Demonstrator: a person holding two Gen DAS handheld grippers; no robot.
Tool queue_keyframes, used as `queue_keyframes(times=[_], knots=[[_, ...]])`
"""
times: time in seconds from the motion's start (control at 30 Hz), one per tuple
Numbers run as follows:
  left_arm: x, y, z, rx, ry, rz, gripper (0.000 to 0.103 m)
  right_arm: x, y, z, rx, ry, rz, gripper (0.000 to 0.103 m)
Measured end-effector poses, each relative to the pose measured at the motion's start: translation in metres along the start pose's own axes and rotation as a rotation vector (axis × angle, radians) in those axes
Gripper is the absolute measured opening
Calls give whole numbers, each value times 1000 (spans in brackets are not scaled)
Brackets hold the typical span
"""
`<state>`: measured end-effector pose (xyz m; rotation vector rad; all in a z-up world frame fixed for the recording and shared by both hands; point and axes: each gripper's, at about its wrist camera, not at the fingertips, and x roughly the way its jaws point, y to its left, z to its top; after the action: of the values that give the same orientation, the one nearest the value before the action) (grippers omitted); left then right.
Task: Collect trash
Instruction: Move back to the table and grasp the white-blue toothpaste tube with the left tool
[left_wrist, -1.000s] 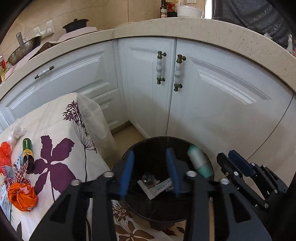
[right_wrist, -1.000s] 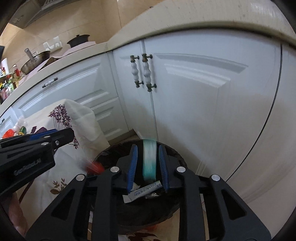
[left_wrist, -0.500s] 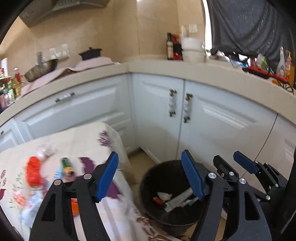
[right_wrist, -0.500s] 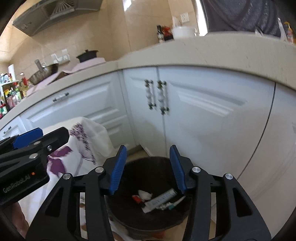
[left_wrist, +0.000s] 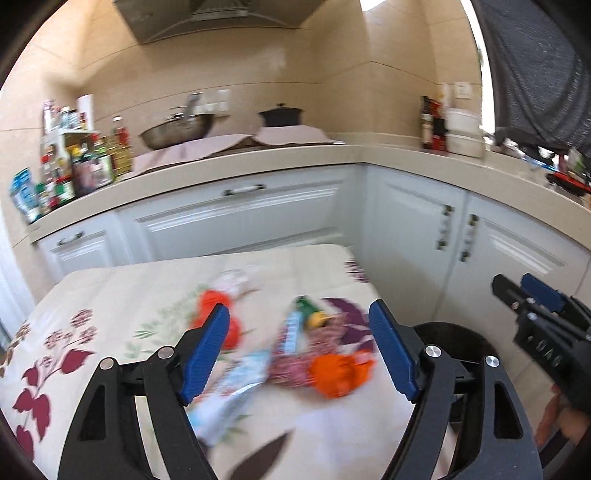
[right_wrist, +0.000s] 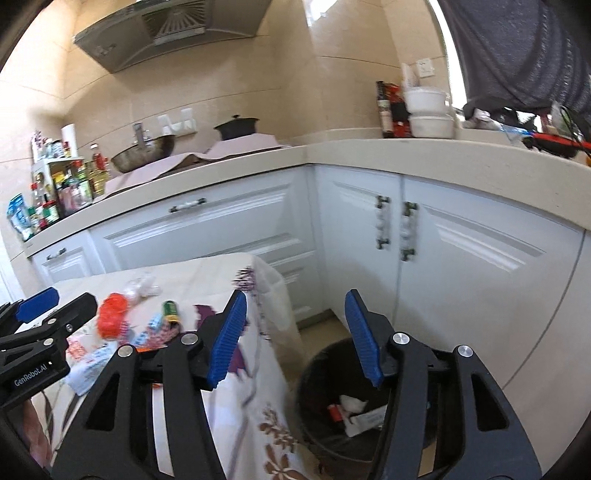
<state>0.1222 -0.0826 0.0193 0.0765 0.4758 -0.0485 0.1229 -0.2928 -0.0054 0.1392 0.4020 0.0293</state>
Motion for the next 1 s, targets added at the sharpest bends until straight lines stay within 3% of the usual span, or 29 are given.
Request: queue_keyframes(times=[0.17,0.53,0.7,1.0], knots=[[-4,39,-11,-35,16,63,77,4,32,0,-39,15,42,54],[10,87,-31,-94,79,124,77,22,82,-5,-117,72,105,54],[17,92,-36,-94,105,105,77,31,92,-7,-124,105,114,55],[37,83,-49,-84,220,-17,77,40,99,-16,-134,155,127,55]])
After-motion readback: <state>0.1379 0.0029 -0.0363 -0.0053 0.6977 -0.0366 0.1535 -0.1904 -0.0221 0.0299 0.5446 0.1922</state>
